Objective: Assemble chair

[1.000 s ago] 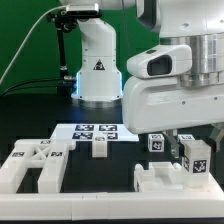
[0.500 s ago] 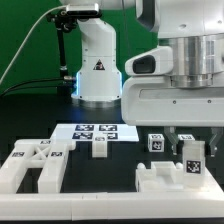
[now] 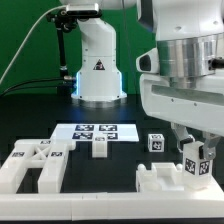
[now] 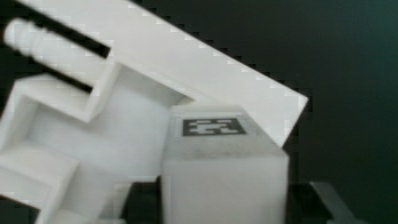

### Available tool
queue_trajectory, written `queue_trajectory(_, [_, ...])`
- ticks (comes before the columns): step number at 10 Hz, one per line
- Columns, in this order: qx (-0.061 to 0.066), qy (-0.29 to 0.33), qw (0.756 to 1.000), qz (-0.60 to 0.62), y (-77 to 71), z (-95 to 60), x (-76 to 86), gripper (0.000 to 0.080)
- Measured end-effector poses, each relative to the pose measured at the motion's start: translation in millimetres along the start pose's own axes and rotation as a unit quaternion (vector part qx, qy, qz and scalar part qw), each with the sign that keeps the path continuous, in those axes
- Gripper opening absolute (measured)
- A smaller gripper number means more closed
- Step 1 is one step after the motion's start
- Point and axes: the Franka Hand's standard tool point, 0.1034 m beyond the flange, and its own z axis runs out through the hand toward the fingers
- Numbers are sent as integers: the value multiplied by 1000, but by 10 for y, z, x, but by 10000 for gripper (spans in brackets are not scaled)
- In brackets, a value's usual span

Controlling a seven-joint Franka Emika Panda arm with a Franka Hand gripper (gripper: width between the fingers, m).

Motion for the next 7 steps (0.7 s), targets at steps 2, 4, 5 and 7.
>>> queue_trajectory(2, [0, 0, 1000, 31, 1, 3, -3, 285])
queue_trajectory(4, [-1, 1, 995, -96, 11, 4, 30, 574])
queue_trajectory(5, [-1, 2, 983, -181, 7, 10, 41, 574])
queue_trajectory(7, [-5, 0, 948, -317, 1, 43, -52, 637])
